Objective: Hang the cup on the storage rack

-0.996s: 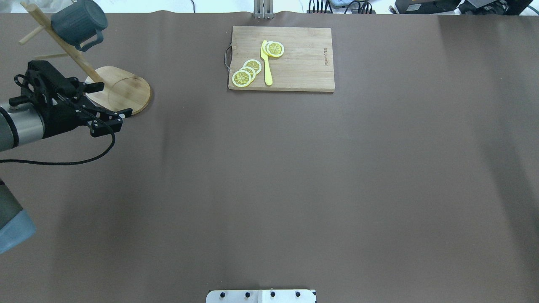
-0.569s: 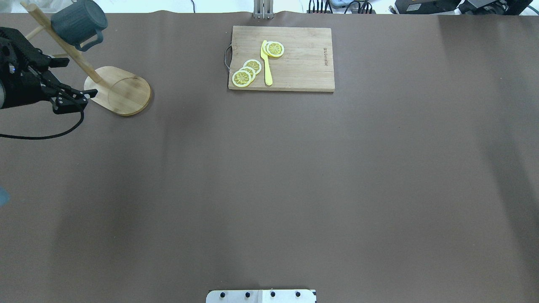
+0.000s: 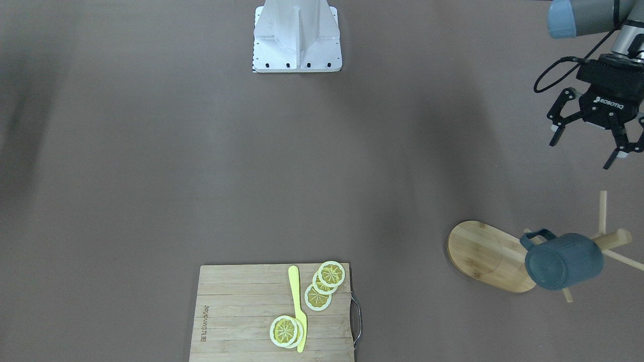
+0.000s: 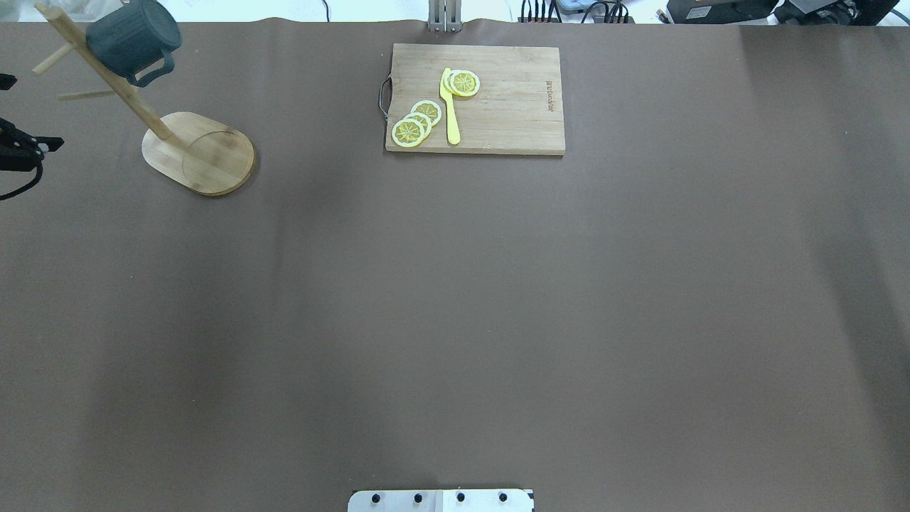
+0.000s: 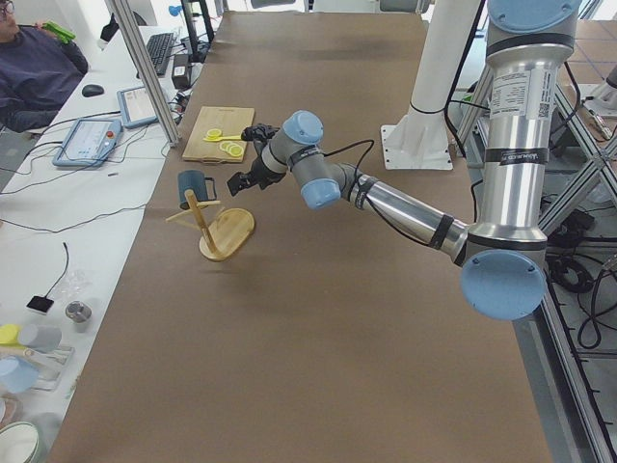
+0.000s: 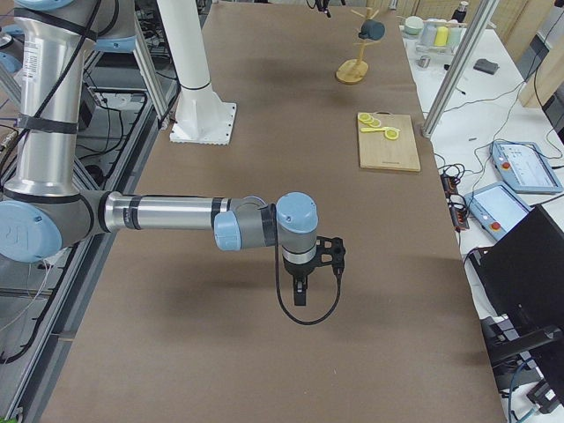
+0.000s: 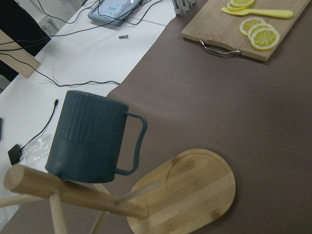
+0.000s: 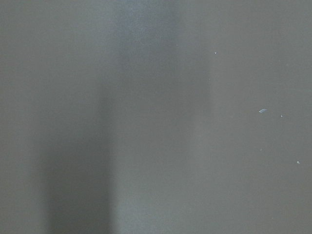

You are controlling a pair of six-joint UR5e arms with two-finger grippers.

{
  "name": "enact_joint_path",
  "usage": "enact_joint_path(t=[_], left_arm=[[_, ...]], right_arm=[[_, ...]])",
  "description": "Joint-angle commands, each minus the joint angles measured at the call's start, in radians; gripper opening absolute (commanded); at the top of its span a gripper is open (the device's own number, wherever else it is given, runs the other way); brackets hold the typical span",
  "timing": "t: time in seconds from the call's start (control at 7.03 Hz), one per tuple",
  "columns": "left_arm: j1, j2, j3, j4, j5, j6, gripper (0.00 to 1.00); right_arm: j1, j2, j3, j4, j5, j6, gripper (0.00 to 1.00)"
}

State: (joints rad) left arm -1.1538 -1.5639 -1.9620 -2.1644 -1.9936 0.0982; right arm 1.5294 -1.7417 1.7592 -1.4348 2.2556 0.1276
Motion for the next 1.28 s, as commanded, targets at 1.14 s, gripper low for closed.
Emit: enact_joint_path(t=[1.14], left_arm=[[-0.355,0.077,0.141,0.68,-0.109,0.132,0.99]], right_arm=[[0.002,-0.002,-0.027,0.001,0.004,-0.013,1.0]])
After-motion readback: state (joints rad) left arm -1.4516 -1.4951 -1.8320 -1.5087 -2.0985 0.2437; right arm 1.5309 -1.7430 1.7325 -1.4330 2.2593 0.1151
